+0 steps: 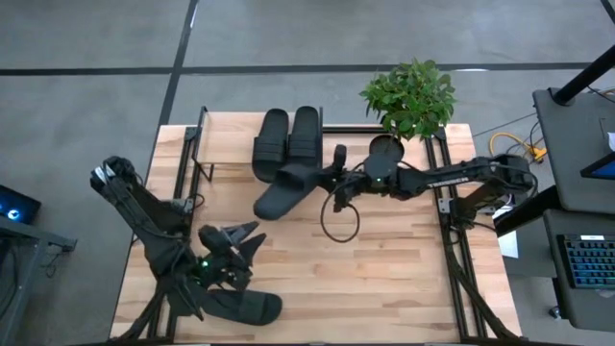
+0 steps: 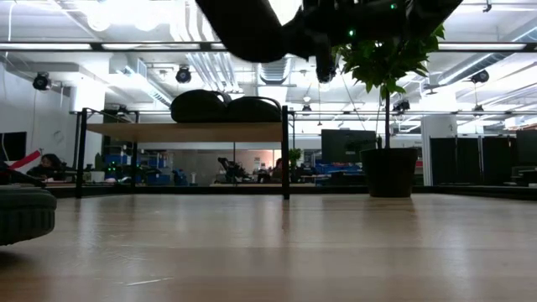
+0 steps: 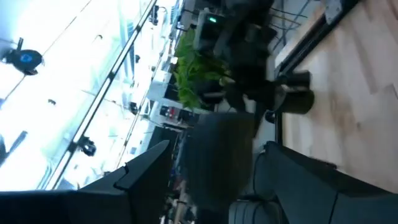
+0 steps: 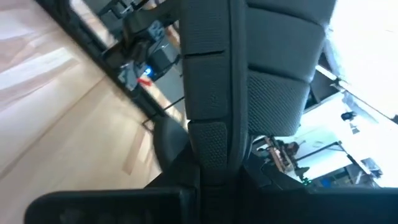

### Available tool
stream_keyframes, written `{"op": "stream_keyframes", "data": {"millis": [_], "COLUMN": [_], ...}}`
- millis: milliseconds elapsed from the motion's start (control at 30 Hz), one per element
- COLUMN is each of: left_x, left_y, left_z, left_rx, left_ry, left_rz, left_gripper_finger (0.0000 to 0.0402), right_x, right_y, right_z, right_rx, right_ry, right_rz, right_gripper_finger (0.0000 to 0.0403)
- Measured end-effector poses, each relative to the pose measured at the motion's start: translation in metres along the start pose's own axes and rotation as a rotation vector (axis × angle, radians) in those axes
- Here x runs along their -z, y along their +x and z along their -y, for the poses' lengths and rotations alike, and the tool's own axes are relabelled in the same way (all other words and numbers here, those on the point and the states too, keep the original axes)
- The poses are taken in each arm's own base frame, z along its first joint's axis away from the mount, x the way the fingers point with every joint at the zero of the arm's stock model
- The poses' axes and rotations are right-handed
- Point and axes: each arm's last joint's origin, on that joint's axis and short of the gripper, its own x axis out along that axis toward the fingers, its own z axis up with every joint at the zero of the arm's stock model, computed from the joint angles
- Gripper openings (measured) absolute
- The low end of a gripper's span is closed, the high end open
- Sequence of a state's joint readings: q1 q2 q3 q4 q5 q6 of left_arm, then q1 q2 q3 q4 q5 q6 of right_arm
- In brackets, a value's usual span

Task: Pick and place slides into the shelf
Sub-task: Put the top black slipper on the shelf

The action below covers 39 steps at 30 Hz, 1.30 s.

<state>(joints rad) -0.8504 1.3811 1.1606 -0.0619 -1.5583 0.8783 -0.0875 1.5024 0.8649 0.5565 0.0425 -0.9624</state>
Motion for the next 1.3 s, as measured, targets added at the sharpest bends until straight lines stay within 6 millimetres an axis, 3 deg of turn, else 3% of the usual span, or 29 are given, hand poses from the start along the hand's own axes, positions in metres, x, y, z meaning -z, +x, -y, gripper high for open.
{"op": "stream_keyframes", "data": {"millis": [333,533,833,1067,1233,1300], "left_x": [0.001,-0.001,-0.009,-0.012,-0.013,-0.011], "left_y": [0.001,0.001,0.001,0.001,0.007,0.007], "left_z": [-0.021,-0.016,0.007,0.002,-0.034,-0.05], "left_rx": [-0.013,-0.011,0.024,0.045,0.042,0.107], "left_ry": [-0.151,-0.139,-0.14,-0.183,-0.288,-0.344], "left_rz": [-0.015,-0.014,0.027,0.052,0.054,0.147], "left_gripper_finger": [0.0244,0.0244,0.0244,0.0244,0.0244,0.0244], "right_x": [0.004,-0.001,-0.001,-0.001,-0.004,-0.004], "right_y": [0.004,0.002,0.002,0.002,0.001,0.001], "right_z": [-0.007,-0.005,-0.007,-0.009,-0.01,-0.01], "right_rx": [-0.023,-0.025,-0.035,-0.058,-0.055,-0.053], "right_ry": [-0.016,-0.03,-0.034,-0.036,-0.036,-0.031], "right_rz": [-0.013,0.014,0.011,0.0,0.012,0.014], "right_gripper_finger": [0.0037,0.0037,0.0037,0.0037,0.0037,0.0037]}}
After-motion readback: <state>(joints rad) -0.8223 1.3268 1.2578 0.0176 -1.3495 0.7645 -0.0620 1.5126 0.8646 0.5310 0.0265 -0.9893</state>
